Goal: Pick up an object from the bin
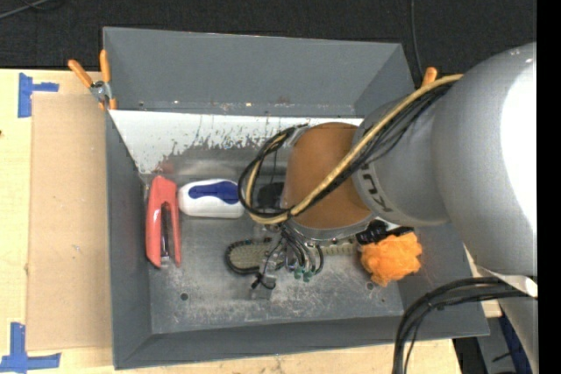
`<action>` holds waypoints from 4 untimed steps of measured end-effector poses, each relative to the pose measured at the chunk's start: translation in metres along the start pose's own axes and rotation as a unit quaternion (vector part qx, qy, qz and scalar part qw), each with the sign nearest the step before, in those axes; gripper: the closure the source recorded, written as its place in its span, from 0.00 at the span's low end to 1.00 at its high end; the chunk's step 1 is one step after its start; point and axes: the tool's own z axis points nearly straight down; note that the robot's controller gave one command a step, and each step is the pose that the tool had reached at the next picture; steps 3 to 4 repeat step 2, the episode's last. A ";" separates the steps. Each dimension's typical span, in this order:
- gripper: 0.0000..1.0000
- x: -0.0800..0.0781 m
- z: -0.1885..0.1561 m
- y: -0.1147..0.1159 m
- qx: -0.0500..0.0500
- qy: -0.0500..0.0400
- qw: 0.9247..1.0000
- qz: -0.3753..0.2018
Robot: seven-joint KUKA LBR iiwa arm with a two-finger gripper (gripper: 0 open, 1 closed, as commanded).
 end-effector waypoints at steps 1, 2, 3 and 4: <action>0.00 -0.006 0.001 0.001 0.000 -0.001 0.999 -0.052; 1.00 -0.001 -0.002 0.001 -0.002 -0.003 1.000 0.009; 1.00 -0.001 -0.002 0.001 -0.002 -0.003 1.000 0.009; 1.00 -0.001 -0.002 0.001 -0.002 -0.003 1.000 0.009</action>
Offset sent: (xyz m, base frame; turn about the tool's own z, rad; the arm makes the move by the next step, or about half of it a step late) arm -0.0014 0.0001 -0.0001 0.0169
